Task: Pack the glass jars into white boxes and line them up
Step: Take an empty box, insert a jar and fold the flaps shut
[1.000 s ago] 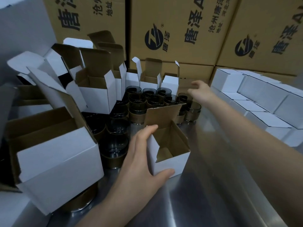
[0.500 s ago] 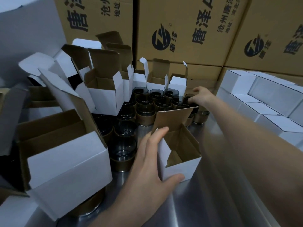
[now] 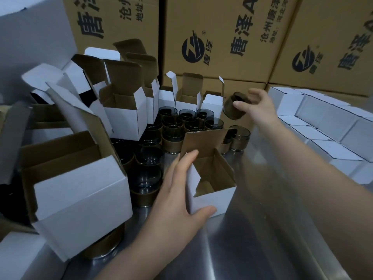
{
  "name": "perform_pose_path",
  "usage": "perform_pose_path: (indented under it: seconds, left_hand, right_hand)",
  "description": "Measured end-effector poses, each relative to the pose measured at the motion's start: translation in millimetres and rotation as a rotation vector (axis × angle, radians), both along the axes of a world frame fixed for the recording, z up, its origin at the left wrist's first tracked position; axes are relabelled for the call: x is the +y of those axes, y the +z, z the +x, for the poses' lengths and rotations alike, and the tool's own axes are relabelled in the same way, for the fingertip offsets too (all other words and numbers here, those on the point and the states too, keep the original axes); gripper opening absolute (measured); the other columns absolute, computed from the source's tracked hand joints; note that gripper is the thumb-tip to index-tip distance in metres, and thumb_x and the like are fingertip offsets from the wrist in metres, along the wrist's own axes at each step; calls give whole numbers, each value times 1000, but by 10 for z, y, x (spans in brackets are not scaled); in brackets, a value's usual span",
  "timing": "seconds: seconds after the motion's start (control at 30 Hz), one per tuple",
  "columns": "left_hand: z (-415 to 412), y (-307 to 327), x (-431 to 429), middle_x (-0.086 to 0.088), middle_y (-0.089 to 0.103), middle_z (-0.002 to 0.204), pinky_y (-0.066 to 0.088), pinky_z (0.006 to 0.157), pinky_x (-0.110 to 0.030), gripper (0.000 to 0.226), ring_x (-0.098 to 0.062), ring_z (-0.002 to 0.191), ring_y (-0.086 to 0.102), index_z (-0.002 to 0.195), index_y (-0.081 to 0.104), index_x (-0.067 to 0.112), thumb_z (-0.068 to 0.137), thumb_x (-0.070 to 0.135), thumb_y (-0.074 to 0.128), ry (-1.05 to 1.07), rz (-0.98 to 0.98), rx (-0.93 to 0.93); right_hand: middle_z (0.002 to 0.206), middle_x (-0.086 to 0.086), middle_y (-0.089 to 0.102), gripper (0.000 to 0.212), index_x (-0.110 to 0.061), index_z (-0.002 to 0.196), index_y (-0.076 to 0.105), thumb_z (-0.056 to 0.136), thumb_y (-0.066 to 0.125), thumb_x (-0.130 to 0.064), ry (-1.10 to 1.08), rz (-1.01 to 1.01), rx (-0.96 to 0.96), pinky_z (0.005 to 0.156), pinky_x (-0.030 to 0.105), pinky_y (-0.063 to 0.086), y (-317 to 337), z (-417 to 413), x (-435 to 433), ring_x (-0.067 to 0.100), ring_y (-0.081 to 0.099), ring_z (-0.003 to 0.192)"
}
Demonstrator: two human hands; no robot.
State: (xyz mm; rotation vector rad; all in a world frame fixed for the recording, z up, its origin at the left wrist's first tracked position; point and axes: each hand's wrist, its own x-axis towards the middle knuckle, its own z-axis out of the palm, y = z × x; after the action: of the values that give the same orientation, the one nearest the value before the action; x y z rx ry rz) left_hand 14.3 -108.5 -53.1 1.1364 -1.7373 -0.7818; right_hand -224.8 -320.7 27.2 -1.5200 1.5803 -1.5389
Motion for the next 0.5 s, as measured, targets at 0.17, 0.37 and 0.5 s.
perform_pose_path:
  seconds: [0.17, 0.37, 0.5]
  left_hand:
    - [-11, 59, 15, 25, 13, 160, 25, 120, -48, 104, -4, 149, 16, 126, 2, 82, 80, 29, 79, 22, 9, -35]
    - [-15, 78, 29, 20, 11, 162, 23, 121, -45, 103, -2, 149, 13, 130, 1, 78, 81, 27, 78, 21, -3, -46]
    - [-21, 78, 30, 27, 11, 160, 21, 122, -45, 103, 2, 148, 11, 131, 1, 77, 82, 27, 77, 19, -11, -68]
  right_hand:
    - [115, -5, 65, 55, -24, 129, 55, 80, 79, -25, 139, -51, -225, 87, 28, 51, 72, 74, 505, 14, 63, 110]
    - [115, 6, 64, 29, -20, 118, 63, 89, 65, -17, 434, -14, -628, 72, 48, 58, 14, 168, 1020, 31, 67, 105]
    - [97, 6, 69, 20, -19, 104, 67, 92, 53, -27, 542, 119, -765, 65, 41, 57, -25, 270, 1224, 29, 68, 91]
